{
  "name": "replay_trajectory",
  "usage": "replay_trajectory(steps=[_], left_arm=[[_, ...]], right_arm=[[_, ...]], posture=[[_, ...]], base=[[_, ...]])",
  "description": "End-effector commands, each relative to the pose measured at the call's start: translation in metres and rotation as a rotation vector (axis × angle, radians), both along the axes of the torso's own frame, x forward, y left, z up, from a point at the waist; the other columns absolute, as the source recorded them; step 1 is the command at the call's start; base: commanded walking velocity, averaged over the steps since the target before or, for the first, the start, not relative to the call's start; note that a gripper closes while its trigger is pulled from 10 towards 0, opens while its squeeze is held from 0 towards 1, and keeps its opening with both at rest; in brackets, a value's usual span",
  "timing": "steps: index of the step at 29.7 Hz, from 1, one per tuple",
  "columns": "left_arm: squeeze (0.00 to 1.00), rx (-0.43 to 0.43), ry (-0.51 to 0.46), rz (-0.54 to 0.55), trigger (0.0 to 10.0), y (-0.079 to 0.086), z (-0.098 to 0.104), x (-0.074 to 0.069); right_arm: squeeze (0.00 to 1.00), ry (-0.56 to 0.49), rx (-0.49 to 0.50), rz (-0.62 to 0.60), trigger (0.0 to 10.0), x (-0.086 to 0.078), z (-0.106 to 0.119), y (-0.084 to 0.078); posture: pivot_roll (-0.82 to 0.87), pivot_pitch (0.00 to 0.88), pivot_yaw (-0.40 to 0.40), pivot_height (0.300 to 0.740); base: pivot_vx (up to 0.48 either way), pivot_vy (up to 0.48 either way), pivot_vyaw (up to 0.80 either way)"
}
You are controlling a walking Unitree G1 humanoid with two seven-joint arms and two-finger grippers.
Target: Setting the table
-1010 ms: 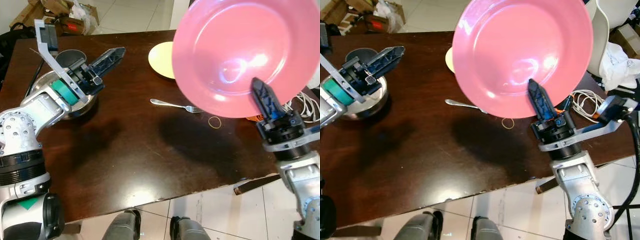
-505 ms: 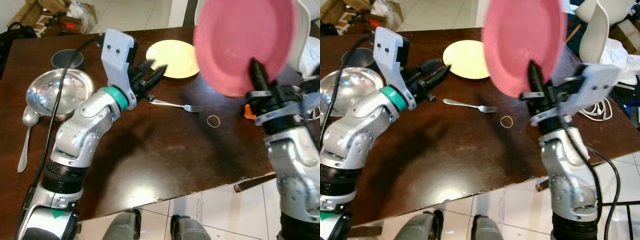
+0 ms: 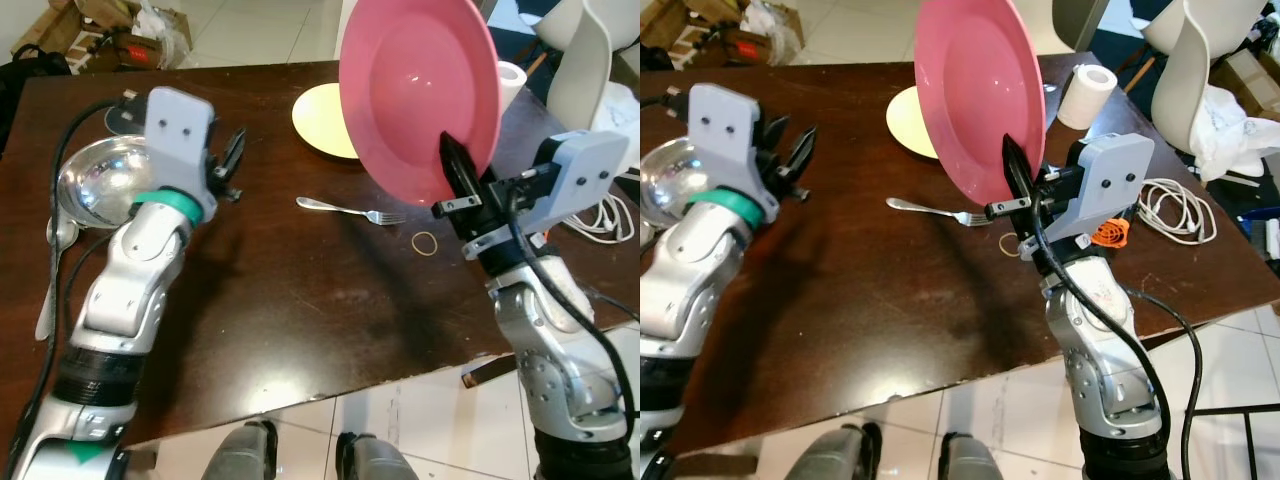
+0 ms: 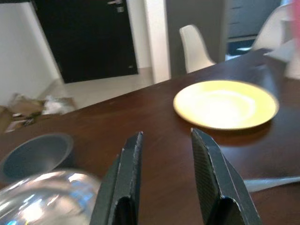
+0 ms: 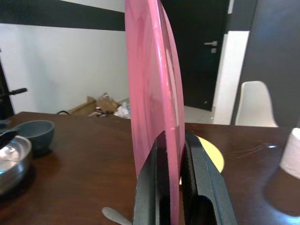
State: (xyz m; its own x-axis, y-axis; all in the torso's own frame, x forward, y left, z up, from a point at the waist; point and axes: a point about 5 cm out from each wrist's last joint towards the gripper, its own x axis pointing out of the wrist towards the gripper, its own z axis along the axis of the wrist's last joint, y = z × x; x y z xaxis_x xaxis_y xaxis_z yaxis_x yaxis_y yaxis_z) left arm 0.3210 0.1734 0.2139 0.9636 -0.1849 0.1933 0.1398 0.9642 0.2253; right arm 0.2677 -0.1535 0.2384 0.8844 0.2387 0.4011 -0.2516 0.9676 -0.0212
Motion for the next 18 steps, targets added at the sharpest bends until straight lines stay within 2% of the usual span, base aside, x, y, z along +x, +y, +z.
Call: replay_trajectory(steps=[1, 2, 4, 6, 9, 12, 18], left_arm=[[0.00, 0.008, 0.000, 0.005, 10.0, 0.002, -0.002, 0.000], [0.00, 0.019, 0.001, 0.023, 10.0, 0.010, -0.004, -0.001], [0.00, 0.023, -0.019, 0.021, 10.0, 0.009, -0.003, 0.001], [0.00, 0.022, -0.036, 0.013, 10.0, 0.006, -0.001, 0.003], [0.00, -0.001, -0.069, -0.033, 10.0, -0.016, 0.002, 0.009], [0.00, -0.002, -0.080, -0.047, 10.0, -0.022, 0.003, 0.011], [0.00, -0.007, -0.088, -0.054, 10.0, -0.025, 0.004, 0.012]], right_arm=[[0.00, -0.013, -0.006, -0.028, 10.0, 0.000, 0.001, -0.005], [0.00, -0.016, -0.010, -0.059, 10.0, 0.000, 0.001, -0.010], [0.00, -0.017, 0.000, -0.095, 10.0, 0.000, 0.000, -0.014], [0.00, -0.016, 0.016, -0.121, 10.0, -0.001, -0.001, -0.017], [0.00, -0.009, 0.039, -0.198, 10.0, -0.001, -0.005, -0.023], [0.00, -0.005, 0.041, -0.227, 10.0, -0.001, -0.007, -0.025], [0.00, -0.002, 0.036, -0.243, 10.0, 0.000, -0.009, -0.027]], posture=[[0.05, 0.015, -0.015, 0.740], [0.05, 0.013, -0.015, 0.740], [0.05, 0.012, -0.013, 0.740], [0.04, 0.010, -0.009, 0.740], [0.03, 0.003, 0.004, 0.740], [0.03, 0.000, 0.009, 0.740], [0.03, 0.000, 0.010, 0.740]], base=[[0.000, 0.000, 0.00], [0.000, 0.000, 0.00], [0.000, 0.000, 0.00], [0.000, 0.000, 0.00], [0.000, 0.000, 0.00], [0.000, 0.000, 0.00], [0.000, 0.000, 0.00]])
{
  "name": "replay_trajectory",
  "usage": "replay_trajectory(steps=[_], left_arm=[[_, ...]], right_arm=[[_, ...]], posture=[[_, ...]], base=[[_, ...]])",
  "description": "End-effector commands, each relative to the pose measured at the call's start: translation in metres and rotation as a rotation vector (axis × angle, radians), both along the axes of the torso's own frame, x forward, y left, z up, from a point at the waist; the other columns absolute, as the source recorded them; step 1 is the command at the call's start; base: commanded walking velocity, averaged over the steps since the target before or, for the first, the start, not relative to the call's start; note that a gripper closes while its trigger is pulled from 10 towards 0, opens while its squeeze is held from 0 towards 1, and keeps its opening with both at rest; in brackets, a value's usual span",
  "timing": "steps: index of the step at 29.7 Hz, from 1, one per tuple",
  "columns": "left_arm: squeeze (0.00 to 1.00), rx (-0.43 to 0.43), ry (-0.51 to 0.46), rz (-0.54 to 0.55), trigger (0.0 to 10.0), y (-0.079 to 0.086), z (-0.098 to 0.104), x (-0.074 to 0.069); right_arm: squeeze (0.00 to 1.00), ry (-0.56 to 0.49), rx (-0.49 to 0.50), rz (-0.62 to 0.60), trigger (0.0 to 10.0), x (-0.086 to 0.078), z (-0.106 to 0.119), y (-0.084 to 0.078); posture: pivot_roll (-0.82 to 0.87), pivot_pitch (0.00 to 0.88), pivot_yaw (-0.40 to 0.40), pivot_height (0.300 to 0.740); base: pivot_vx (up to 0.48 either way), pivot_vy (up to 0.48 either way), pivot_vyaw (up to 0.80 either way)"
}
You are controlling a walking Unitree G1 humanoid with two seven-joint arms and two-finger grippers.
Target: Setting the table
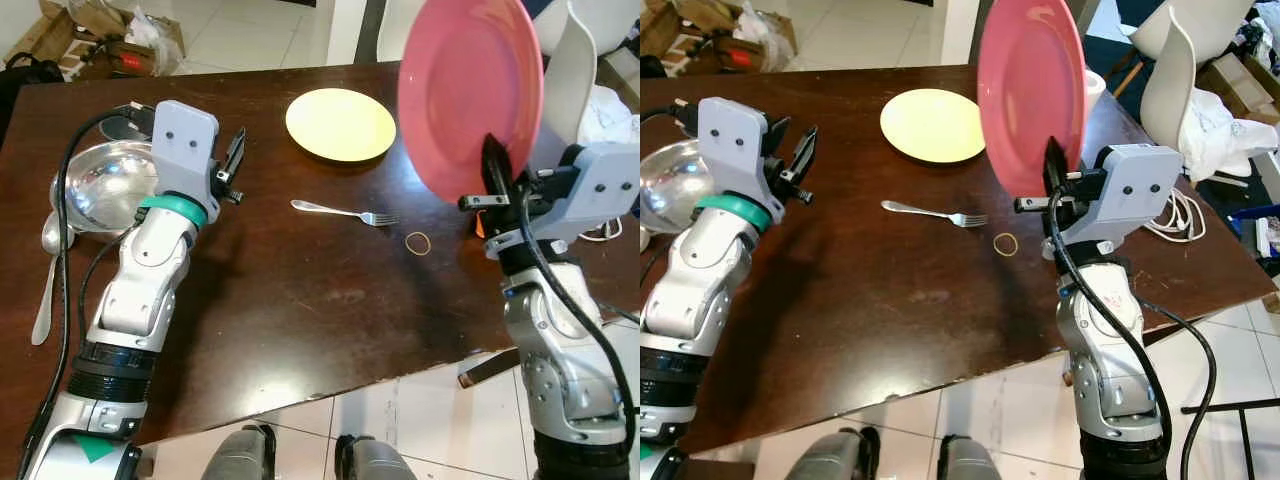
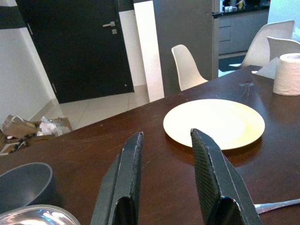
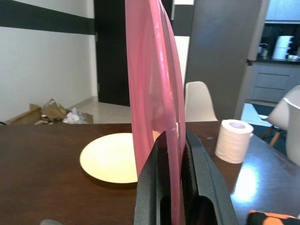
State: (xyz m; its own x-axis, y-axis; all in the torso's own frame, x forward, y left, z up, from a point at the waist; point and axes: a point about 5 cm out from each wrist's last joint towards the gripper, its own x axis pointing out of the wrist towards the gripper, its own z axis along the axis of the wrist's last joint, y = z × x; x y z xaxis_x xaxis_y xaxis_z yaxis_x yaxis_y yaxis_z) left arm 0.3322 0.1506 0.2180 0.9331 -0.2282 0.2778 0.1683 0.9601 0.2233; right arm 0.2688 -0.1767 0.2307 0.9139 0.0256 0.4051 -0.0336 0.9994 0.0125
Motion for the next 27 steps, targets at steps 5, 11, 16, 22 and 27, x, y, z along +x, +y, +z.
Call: replay_trajectory(steps=[5, 11, 16, 22, 27], left_arm=[[0.00, 0.002, -0.007, -0.007, 10.0, -0.004, 0.000, 0.002], [0.00, -0.009, -0.016, -0.011, 10.0, -0.007, 0.001, 0.004], [0.00, -0.012, -0.022, -0.016, 10.0, -0.010, 0.001, 0.005], [0.00, -0.016, -0.023, -0.020, 10.0, -0.012, 0.002, 0.007], [0.00, -0.019, -0.025, -0.027, 10.0, -0.014, 0.002, 0.008]], right_arm=[[0.00, 0.002, -0.001, -0.028, 10.0, -0.001, -0.003, -0.004], [0.00, 0.003, 0.010, -0.029, 10.0, 0.000, -0.003, -0.005], [0.00, 0.001, 0.011, -0.039, 10.0, 0.000, -0.002, -0.005], [0.00, -0.001, 0.011, -0.041, 10.0, 0.001, -0.002, -0.005], [0.00, -0.002, 0.016, -0.048, 10.0, 0.001, -0.002, -0.007]], posture=[[0.03, 0.000, 0.008, 0.740], [0.03, 0.006, 0.004, 0.740], [0.03, 0.013, 0.004, 0.740], [0.03, 0.014, 0.007, 0.740], [0.03, 0.014, 0.011, 0.740]], base=[[0.000, 0.000, -0.39], [0.000, 0.000, -0.80], [0.000, 0.000, -0.80], [0.000, 0.000, -0.80], [0.000, 0.000, -0.80]])
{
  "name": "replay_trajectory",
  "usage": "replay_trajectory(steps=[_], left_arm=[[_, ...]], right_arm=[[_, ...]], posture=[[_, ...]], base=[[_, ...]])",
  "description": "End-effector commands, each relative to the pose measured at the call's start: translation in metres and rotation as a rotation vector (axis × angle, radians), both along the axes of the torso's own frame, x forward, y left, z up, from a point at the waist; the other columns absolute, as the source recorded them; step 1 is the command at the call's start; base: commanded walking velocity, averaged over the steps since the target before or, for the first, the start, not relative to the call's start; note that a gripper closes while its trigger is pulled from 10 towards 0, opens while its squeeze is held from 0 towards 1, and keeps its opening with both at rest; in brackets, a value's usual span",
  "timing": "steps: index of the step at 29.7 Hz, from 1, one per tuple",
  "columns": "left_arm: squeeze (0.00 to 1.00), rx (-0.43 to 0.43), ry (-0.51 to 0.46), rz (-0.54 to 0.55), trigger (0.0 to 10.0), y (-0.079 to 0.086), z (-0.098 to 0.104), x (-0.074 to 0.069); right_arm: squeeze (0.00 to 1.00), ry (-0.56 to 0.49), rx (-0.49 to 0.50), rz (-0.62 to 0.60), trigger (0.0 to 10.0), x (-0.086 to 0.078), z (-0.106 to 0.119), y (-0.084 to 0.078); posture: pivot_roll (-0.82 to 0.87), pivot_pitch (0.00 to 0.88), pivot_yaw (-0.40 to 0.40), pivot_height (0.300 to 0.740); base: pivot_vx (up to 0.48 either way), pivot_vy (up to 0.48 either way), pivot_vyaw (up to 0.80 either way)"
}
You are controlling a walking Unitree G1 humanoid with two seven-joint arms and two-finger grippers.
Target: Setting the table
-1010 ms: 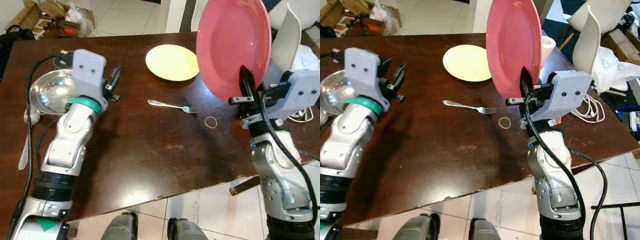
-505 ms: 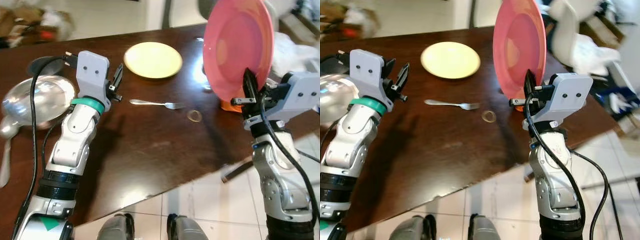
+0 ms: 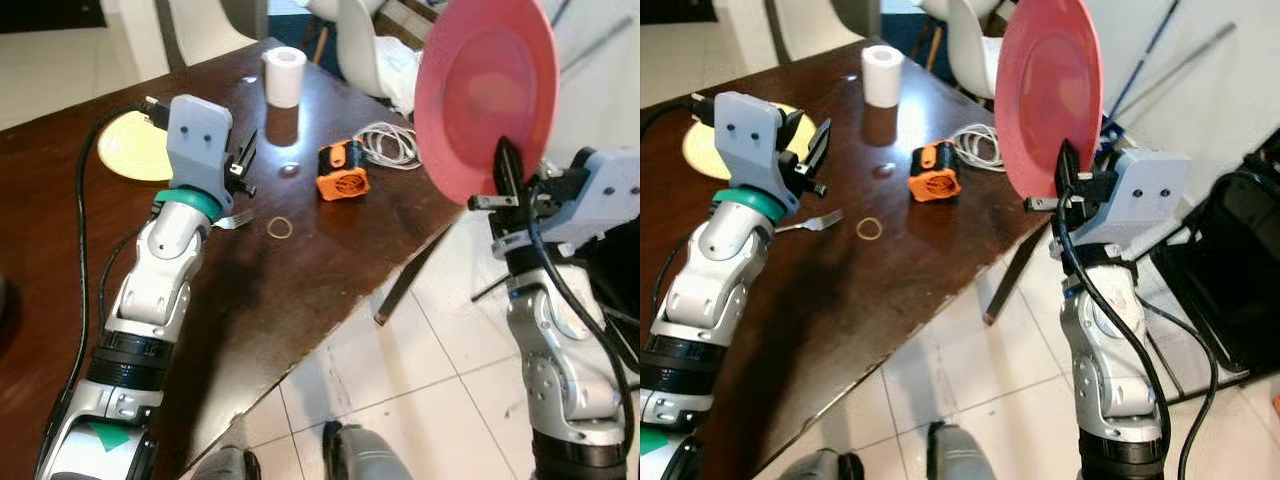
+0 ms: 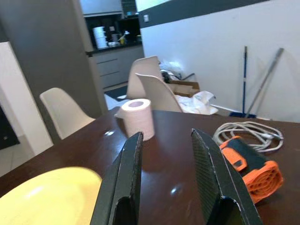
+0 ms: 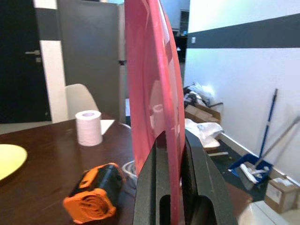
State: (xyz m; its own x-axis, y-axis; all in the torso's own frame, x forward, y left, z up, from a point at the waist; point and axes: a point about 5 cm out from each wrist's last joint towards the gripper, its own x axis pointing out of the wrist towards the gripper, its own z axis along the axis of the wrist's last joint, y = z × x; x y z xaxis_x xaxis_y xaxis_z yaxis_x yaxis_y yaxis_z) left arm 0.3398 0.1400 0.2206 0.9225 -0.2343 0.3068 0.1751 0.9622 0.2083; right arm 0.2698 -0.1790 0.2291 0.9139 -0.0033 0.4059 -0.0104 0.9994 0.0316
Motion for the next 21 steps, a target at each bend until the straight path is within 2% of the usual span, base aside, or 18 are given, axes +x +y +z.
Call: replay_trajectory(steps=[1, 21], left_arm=[[0.00, 0.002, 0.001, -0.014, 10.0, -0.0036, -0.0006, 0.0009], [0.00, 0.003, 0.005, -0.013, 10.0, -0.0036, -0.0029, 0.0024]], right_arm=[[0.00, -0.001, -0.003, -0.025, 10.0, 0.0000, -0.0004, -0.0042], [0.00, 0.002, -0.001, -0.024, 10.0, 0.0009, -0.0019, -0.0034]], posture=[[0.03, 0.014, 0.011, 0.740], [0.03, 0.016, 0.009, 0.740]], base=[[0.000, 0.000, -0.80], [0.000, 0.000, -0.80]])
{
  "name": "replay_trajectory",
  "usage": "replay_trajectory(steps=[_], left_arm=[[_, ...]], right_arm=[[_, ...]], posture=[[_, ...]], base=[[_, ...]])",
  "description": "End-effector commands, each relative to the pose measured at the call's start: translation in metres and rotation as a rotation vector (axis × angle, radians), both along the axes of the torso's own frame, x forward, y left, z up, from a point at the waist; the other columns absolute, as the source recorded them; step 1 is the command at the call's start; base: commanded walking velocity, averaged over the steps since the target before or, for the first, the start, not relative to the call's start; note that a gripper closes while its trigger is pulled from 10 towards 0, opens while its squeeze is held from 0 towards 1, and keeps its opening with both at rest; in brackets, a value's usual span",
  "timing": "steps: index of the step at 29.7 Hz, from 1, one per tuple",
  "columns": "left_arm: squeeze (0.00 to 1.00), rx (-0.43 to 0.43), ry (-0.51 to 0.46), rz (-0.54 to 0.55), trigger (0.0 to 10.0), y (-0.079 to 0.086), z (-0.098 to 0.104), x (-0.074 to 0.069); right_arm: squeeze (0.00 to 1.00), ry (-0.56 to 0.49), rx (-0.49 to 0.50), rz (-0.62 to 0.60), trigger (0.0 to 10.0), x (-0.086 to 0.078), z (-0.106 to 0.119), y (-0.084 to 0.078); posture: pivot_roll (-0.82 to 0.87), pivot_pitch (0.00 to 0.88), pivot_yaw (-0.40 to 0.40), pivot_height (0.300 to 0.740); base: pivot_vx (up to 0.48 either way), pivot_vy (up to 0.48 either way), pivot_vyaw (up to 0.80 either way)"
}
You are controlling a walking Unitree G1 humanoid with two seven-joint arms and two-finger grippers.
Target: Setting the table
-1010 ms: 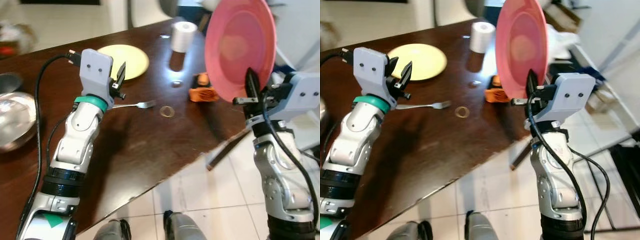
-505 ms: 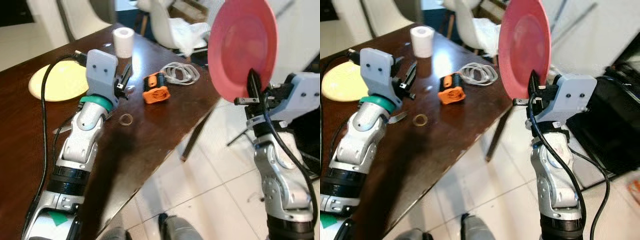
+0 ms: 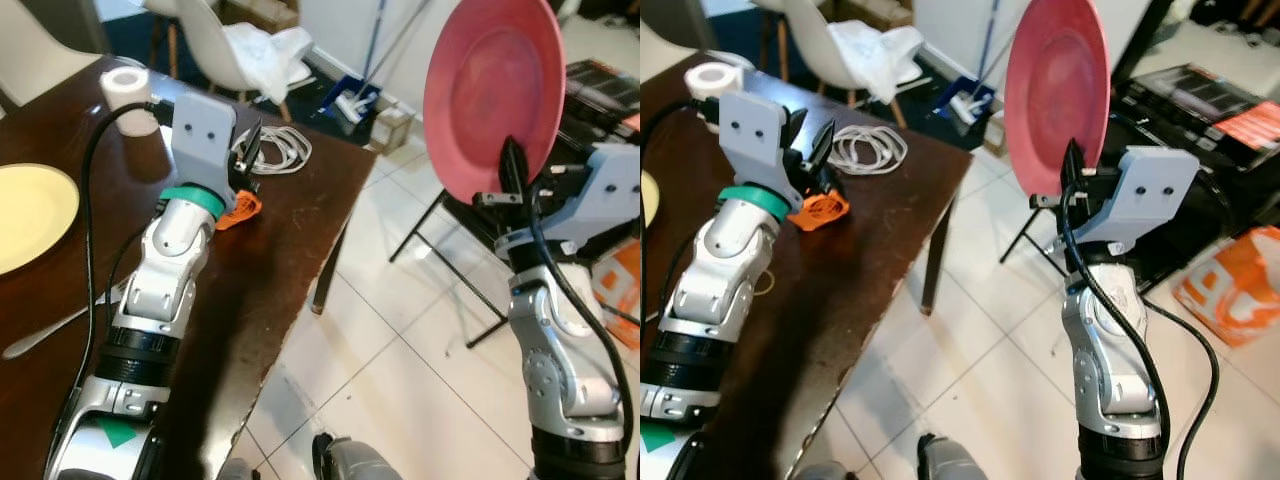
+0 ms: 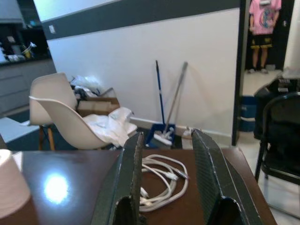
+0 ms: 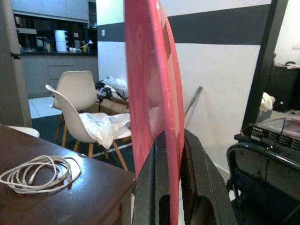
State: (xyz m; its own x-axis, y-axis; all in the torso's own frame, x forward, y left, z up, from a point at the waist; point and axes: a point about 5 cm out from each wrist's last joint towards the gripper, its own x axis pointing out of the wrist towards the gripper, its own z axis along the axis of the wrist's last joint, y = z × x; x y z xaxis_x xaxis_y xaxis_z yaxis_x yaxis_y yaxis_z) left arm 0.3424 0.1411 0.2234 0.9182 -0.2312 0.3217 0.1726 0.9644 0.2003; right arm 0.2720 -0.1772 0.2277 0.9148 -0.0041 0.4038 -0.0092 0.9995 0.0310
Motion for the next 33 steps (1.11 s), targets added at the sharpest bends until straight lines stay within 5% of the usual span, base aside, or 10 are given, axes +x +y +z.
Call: replay_trajectory(steps=[1, 33], left_arm=[[0.00, 0.014, 0.018, -0.013, 10.0, -0.0046, -0.0057, -0.0001], [0.00, -0.001, 0.014, -0.019, 10.0, -0.0074, -0.0046, 0.0005]], right_arm=[[0.00, 0.000, 0.000, -0.023, 10.0, -0.0013, -0.0005, -0.0051], [0.00, 0.002, -0.007, -0.021, 10.0, -0.0009, -0.0009, -0.0046]], posture=[[0.03, 0.016, 0.009, 0.740], [0.03, 0.020, 0.005, 0.740]], base=[[0.000, 0.000, -0.80], [0.000, 0.000, -0.80]])
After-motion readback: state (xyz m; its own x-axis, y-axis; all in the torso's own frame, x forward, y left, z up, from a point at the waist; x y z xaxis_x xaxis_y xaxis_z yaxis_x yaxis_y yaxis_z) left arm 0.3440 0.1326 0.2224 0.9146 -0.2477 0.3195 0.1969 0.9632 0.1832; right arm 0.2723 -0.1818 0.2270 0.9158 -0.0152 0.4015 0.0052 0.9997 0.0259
